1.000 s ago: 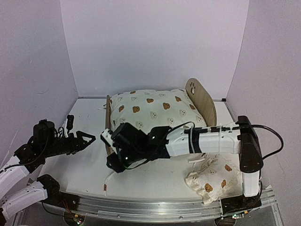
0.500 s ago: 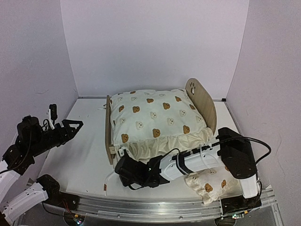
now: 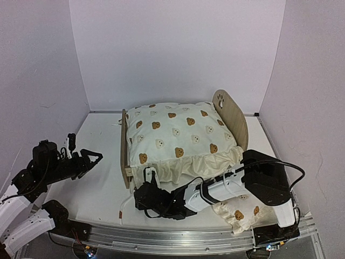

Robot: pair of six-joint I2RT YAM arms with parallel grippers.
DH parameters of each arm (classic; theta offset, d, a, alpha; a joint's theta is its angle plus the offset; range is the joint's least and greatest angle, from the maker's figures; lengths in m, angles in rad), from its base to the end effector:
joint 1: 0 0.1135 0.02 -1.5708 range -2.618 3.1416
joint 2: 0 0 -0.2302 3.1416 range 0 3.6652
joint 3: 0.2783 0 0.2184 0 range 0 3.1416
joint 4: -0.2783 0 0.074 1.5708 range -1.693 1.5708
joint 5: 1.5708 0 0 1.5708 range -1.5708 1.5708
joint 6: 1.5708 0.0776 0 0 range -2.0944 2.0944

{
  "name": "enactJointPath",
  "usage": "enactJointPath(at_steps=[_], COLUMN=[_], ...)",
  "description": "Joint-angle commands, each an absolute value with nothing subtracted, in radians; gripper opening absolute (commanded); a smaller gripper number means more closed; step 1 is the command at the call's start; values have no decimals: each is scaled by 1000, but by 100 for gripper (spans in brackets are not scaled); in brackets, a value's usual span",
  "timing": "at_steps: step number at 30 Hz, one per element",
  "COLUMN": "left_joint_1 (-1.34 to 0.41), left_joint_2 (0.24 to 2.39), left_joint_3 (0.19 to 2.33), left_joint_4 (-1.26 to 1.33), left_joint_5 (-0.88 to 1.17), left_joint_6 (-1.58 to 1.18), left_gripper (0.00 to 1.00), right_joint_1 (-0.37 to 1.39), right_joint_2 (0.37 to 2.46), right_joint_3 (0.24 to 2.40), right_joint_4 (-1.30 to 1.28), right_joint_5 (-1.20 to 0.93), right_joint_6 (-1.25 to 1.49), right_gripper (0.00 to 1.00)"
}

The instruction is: Set up the pet bed

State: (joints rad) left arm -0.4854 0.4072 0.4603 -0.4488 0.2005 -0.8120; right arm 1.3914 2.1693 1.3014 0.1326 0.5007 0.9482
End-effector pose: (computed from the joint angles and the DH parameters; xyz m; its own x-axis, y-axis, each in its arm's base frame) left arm 0.1286 -0.0853 0.2179 -0.6843 -0.4430 -0.5792 0.1790 0.6679 -0.7224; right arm 0.1146 0.4229 0.0869 -0.7194 0.0268 -0.6941 -0.3691 0.8318 0.4147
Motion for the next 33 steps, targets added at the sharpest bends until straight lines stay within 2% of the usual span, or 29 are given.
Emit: enactJointPath(at_steps=[1, 3, 6, 7, 10, 12, 17, 24, 28, 33], left_joint_1=[-485, -486, -485, -485, -485, -486, -487, -544, -691, -1018], left_joint_2=[392, 388, 353, 342, 336, 346, 387, 384, 485, 708], left_joint_3=[428, 407, 374, 364, 344, 337, 333, 212, 241, 328], left_joint_4=[-428, -413, -402, -396, -379, -373, -345, -73, -46, -10], left_joint_5=[267, 288, 295, 298, 325, 341, 382, 503, 366, 93], left_joint_6=[-846, -856, -871, -876, -880, -868, -788, -805, -759, -672], left_gripper=[73, 73, 72, 72, 70, 69, 66, 54, 53, 56], right_joint_1=[1392, 1381, 1363, 1356, 1350, 1350, 1340, 1209, 1166, 1113], right_joint_2=[2167, 2189, 2231, 2243, 2228, 2185, 2052, 2030, 2033, 2002], right_joint_3=[1297, 1317, 1357, 1365, 1338, 1304, 1257, 1220, 1221, 1223], right_joint_4=[318, 325, 349, 350, 340, 293, 76, 9, 25, 13], right_joint_5=[502, 518, 535, 533, 531, 513, 392, -177, -350, -482], right_joint_6=[927, 948, 946, 954, 1011, 1060, 1025, 860, 771, 699], right_gripper=[62, 62, 54, 47, 15, 4, 0, 0, 0, 0])
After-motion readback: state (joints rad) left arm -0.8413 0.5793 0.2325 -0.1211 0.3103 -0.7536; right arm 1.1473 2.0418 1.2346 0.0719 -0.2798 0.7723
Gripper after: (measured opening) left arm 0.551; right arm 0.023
